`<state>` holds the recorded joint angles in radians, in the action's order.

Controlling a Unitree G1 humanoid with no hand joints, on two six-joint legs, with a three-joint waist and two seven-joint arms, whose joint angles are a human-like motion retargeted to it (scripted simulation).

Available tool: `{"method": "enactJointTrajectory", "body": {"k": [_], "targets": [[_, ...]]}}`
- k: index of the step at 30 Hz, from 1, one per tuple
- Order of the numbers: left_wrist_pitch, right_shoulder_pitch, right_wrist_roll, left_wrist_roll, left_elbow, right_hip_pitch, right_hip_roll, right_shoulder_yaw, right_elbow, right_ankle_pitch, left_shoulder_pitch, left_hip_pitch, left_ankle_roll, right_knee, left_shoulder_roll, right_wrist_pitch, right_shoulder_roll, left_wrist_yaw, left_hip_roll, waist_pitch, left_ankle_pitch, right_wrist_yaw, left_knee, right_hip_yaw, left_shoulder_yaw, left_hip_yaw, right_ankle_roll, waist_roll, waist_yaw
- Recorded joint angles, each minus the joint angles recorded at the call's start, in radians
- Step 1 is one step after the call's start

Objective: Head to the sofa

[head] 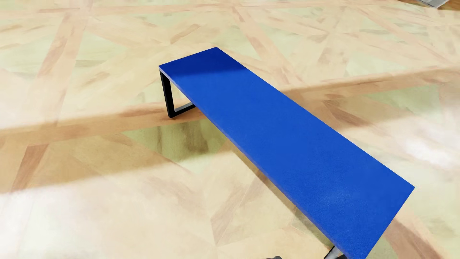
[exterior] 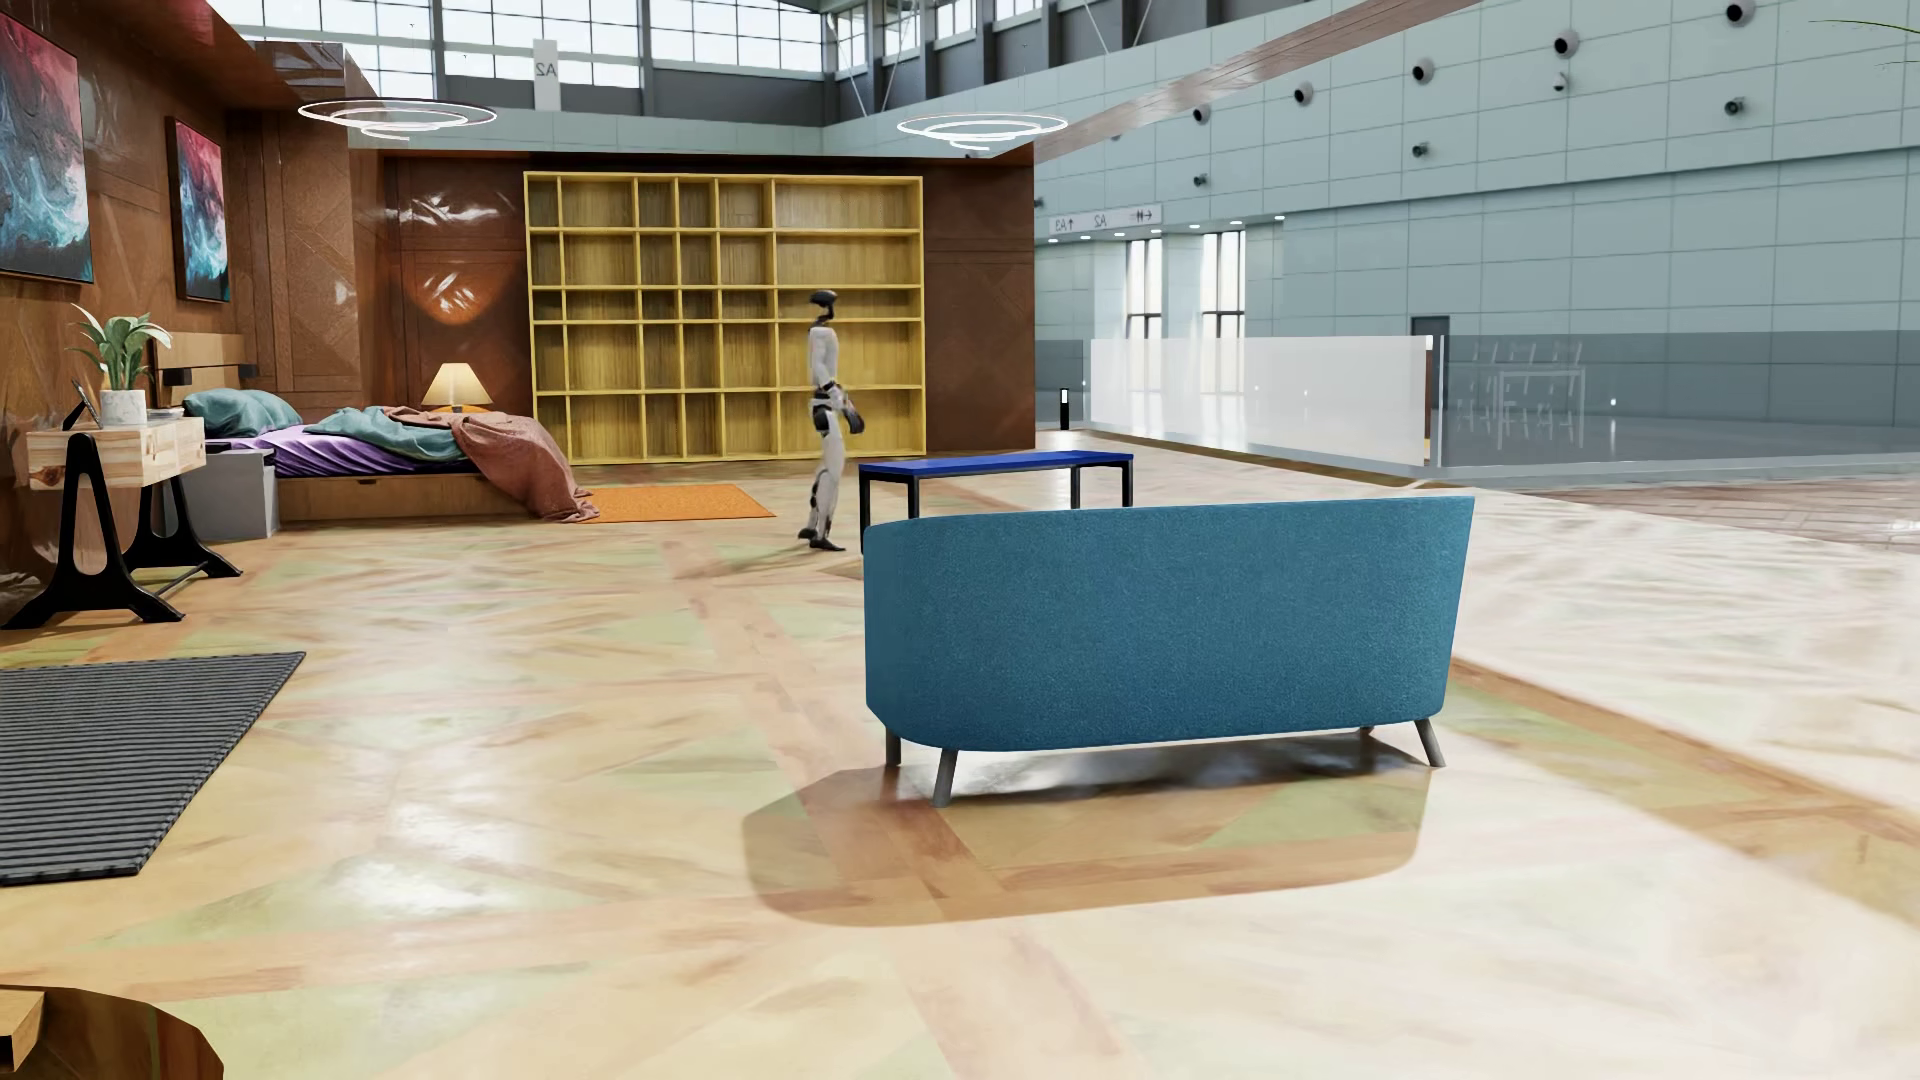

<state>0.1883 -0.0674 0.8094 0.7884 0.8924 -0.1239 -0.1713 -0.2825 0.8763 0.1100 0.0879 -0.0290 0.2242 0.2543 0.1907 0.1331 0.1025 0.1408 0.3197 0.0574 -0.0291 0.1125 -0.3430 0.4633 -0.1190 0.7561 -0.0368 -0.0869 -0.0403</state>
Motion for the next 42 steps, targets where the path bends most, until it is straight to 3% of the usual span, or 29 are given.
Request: {"method": "enactJointTrajectory", "body": {"k": [1, 3, 5, 6, 8, 10, 12, 14, 15, 16, 18, 21, 23, 24, 25, 26, 27, 28, 29, 30, 31, 32, 33, 34, 36, 37, 38, 40, 42], "targets": [[-0.004, -0.002, 0.003, 0.005, 0.006, -0.006, 0.037, 0.002, 0.027, 0.014, -0.013, -0.001, 0.007, 0.007, 0.002, 0.015, -0.004, 0.002, 0.052, 0.0, 0.007, 0.0, -0.058, -0.03, 0.002, 0.019, 0.017, 0.007, -0.006], [-0.027, 0.014, 0.022, 0.0, -0.02, -0.025, 0.122, -0.004, 0.099, 0.06, -0.018, 0.035, -0.033, 0.059, 0.016, 0.043, -0.023, 0.014, 0.21, -0.014, 0.03, 0.006, -0.266, -0.092, 0.017, 0.025, 0.053, 0.028, -0.01], [-0.042, 0.032, 0.042, -0.014, -0.067, -0.022, 0.23, -0.021, 0.14, 0.095, -0.023, 0.082, -0.182, 0.096, 0.027, 0.053, -0.047, 0.019, 0.381, -0.04, 0.001, 0.003, -0.488, -0.155, 0.02, -0.008, 0.087, 0.067, -0.006], [-0.048, 0.041, 0.047, -0.022, -0.094, -0.01, 0.281, -0.024, 0.149, 0.102, -0.019, 0.139, -0.212, 0.102, 0.024, 0.051, -0.05, 0.026, 0.4, -0.054, -0.06, 0.005, -0.566, -0.201, 0.023, -0.102, 0.102, 0.086, 0.005], [-0.056, 0.054, 0.02, -0.036, -0.134, 0.009, 0.351, 0.012, 0.151, 0.11, 0.001, 0.258, -0.175, 0.116, -0.003, 0.062, -0.056, 0.04, 0.313, -0.07, -0.115, 0.007, -0.624, -0.309, 0.034, -0.317, 0.125, 0.112, 0.024], [-0.07, 0.042, -0.081, -0.041, -0.152, 0.024, 0.392, 0.126, 0.074, 0.112, 0.017, 0.333, -0.189, 0.131, -0.028, 0.057, -0.075, 0.017, 0.172, -0.076, -0.165, -0.025, -0.57, -0.418, 0.026, -0.457, 0.141, 0.127, 0.035], [-0.081, 0.012, -0.146, -0.009, -0.155, 0.05, 0.42, 0.21, -0.07, 0.111, 0.014, 0.41, -0.192, 0.129, -0.041, -0.025, -0.078, -0.017, -0.022, -0.083, -0.19, -0.03, -0.473, -0.523, -0.003, -0.641, 0.154, 0.133, 0.044], [-0.075, -0.008, -0.098, 0.018, -0.151, 0.081, 0.438, 0.226, -0.211, 0.107, 0.017, 0.469, -0.162, 0.119, -0.051, -0.152, -0.069, -0.033, -0.22, -0.09, -0.161, 0.131, -0.354, -0.62, -0.026, -0.822, 0.168, 0.133, 0.042], [-0.074, -0.014, -0.085, 0.027, -0.145, 0.095, 0.447, 0.235, -0.263, 0.105, 0.023, 0.495, -0.164, 0.113, -0.052, -0.206, -0.075, -0.038, -0.268, -0.094, -0.122, 0.233, -0.285, -0.661, -0.035, -0.838, 0.176, 0.133, 0.036], [-0.074, -0.012, -0.09, 0.03, -0.144, 0.108, 0.455, 0.24, -0.296, 0.102, 0.034, 0.519, -0.153, 0.107, -0.043, -0.241, -0.087, -0.046, -0.288, -0.098, -0.078, 0.291, -0.21, -0.697, -0.049, -0.803, 0.185, 0.133, 0.028], [-0.07, -0.002, -0.1, 0.034, -0.13, 0.139, 0.471, 0.226, -0.332, 0.094, 0.047, 0.543, -0.093, 0.091, -0.025, -0.27, -0.093, -0.058, -0.325, -0.103, 0.001, 0.273, -0.026, -0.755, -0.074, -0.748, 0.205, 0.131, 0.015], [-0.047, 0.011, -0.056, 0.037, -0.095, 0.198, 0.486, 0.18, -0.332, 0.089, 0.046, 0.539, -0.006, 0.08, -0.007, -0.278, -0.076, -0.065, -0.39, -0.111, 0.047, 0.262, 0.169, -0.813, -0.089, -0.846, 0.245, 0.119, 0.01], [-0.025, 0.011, -0.024, 0.031, -0.081, 0.247, 0.495, 0.15, -0.261, 0.087, 0.047, 0.535, -0.047, 0.085, -0.007, -0.261, -0.067, -0.051, -0.399, -0.112, 0.065, 0.312, 0.085, -0.838, -0.066, -0.885, 0.273, 0.109, 0.015], [-0.017, 0.009, -0.03, 0.022, -0.077, 0.269, 0.488, 0.144, -0.197, 0.065, 0.052, 0.516, -0.106, 0.085, -0.017, -0.231, -0.065, -0.036, -0.399, -0.107, 0.104, 0.275, 0.084, -0.842, -0.044, -0.867, 0.281, 0.101, 0.018], [-0.011, 0.008, -0.045, 0.01, -0.073, 0.289, 0.476, 0.145, -0.12, 0.028, 0.057, 0.484, -0.126, 0.101, -0.031, -0.178, -0.063, -0.018, -0.394, -0.099, 0.147, 0.192, 0.093, -0.831, -0.02, -0.833, 0.284, 0.086, 0.021], [-0.008, 0.008, -0.045, -0.001, -0.069, 0.292, 0.464, 0.139, -0.037, -0.027, 0.059, 0.457, -0.125, 0.131, -0.046, -0.106, -0.056, -0.002, -0.399, -0.09, 0.152, 0.102, 0.102, -0.815, 0.002, -0.808, 0.285, 0.066, 0.024], [-0.011, -0.003, -0.007, -0.008, -0.052, 0.286, 0.456, 0.105, 0.032, -0.093, 0.055, 0.433, -0.118, 0.178, -0.06, -0.037, -0.04, 0.011, -0.41, -0.081, 0.128, 0.016, 0.1, -0.793, 0.021, -0.794, 0.29, 0.043, 0.029], [-0.026, -0.006, 0.061, -0.01, -0.03, 0.264, 0.446, 0.035, 0.104, -0.181, 0.051, 0.411, -0.115, 0.243, -0.067, -0.006, -0.012, 0.016, -0.422, -0.074, 0.096, -0.075, 0.093, -0.768, 0.039, -0.782, 0.26, 0.021, 0.037], [-0.036, -0.008, 0.143, -0.007, -0.011, 0.223, 0.438, -0.056, 0.17, -0.253, 0.041, 0.397, -0.137, 0.342, -0.077, -0.017, 0.011, 0.017, -0.431, -0.068, 0.062, -0.161, 0.073, -0.753, 0.055, -0.762, 0.129, 0.005, 0.049], [-0.049, -0.001, 0.207, -0.006, -0.005, 0.166, 0.426, -0.132, 0.211, -0.303, 0.035, 0.393, -0.166, 0.466, -0.092, -0.06, 0.045, 0.024, -0.436, -0.066, 0.021, -0.248, 0.035, -0.744, 0.074, -0.73, -0.088, -0.007, 0.065], [-0.065, 0.01, 0.235, -0.012, -0.009, 0.088, 0.398, -0.169, 0.225, -0.36, 0.033, 0.396, -0.191, 0.616, -0.116, -0.108, 0.087, 0.044, -0.433, -0.067, -0.028, -0.321, -0.015, -0.661, 0.099, -0.68, -0.205, -0.015, 0.089], [-0.084, 0.022, 0.227, -0.022, -0.015, -0.002, 0.339, -0.161, 0.214, -0.378, 0.034, 0.388, -0.212, 0.765, -0.143, -0.137, 0.127, 0.071, -0.424, -0.07, -0.073, -0.366, -0.053, -0.573, 0.125, -0.627, -0.211, -0.022, 0.113], [-0.103, 0.031, 0.189, -0.028, -0.018, -0.08, 0.293, -0.108, 0.184, -0.296, 0.034, 0.36, -0.229, 0.88, -0.163, -0.135, 0.153, 0.094, -0.419, -0.073, -0.11, -0.361, -0.067, -0.575, 0.141, -0.584, -0.212, -0.029, 0.124], [-0.116, 0.034, 0.131, -0.024, -0.013, -0.157, 0.233, -0.014, 0.137, -0.232, 0.032, 0.326, -0.242, 0.959, -0.178, -0.1, 0.161, 0.104, -0.42, -0.079, -0.144, -0.297, -0.075, -0.589, 0.142, -0.546, -0.213, -0.036, 0.124], [-0.136, 0.025, -0.014, 0.007, 0.001, -0.299, 0.141, 0.212, -0.005, -0.115, 0.024, 0.253, -0.253, 1.0, -0.181, -0.027, 0.113, 0.085, -0.424, -0.087, -0.21, -0.041, -0.083, -0.571, 0.108, -0.49, -0.111, -0.046, 0.106], [-0.152, 0.017, -0.067, 0.024, 0.003, -0.363, 0.13, 0.272, -0.08, -0.053, 0.017, 0.216, -0.253, 0.963, -0.172, -0.022, 0.08, 0.066, -0.424, -0.09, -0.242, 0.07, -0.085, -0.574, 0.083, -0.471, -0.066, -0.048, 0.092], [-0.151, 0.013, -0.091, 0.037, -0.013, -0.414, 0.124, 0.282, -0.139, -0.003, -0.003, 0.177, -0.251, 0.886, -0.166, -0.033, 0.065, 0.041, -0.422, -0.091, -0.273, 0.126, -0.084, -0.576, 0.055, -0.456, -0.045, -0.046, 0.077], [-0.158, 0.003, -0.075, 0.046, -0.053, -0.474, 0.121, 0.23, -0.224, 0.043, -0.026, 0.096, -0.241, 0.63, -0.143, -0.064, 0.065, 0.024, -0.413, -0.091, -0.317, 0.121, -0.055, -0.566, 0.017, -0.438, 0.0, -0.033, 0.045], [-0.154, -0.024, -0.056, 0.038, -0.086, -0.485, 0.134, 0.197, -0.265, -0.094, -0.055, 0.016, -0.229, 0.279, -0.119, -0.094, 0.059, 0.024, -0.404, -0.085, -0.34, 0.081, -0.003, -0.573, -0.012, -0.439, 0.018, -0.013, 0.011]]}}
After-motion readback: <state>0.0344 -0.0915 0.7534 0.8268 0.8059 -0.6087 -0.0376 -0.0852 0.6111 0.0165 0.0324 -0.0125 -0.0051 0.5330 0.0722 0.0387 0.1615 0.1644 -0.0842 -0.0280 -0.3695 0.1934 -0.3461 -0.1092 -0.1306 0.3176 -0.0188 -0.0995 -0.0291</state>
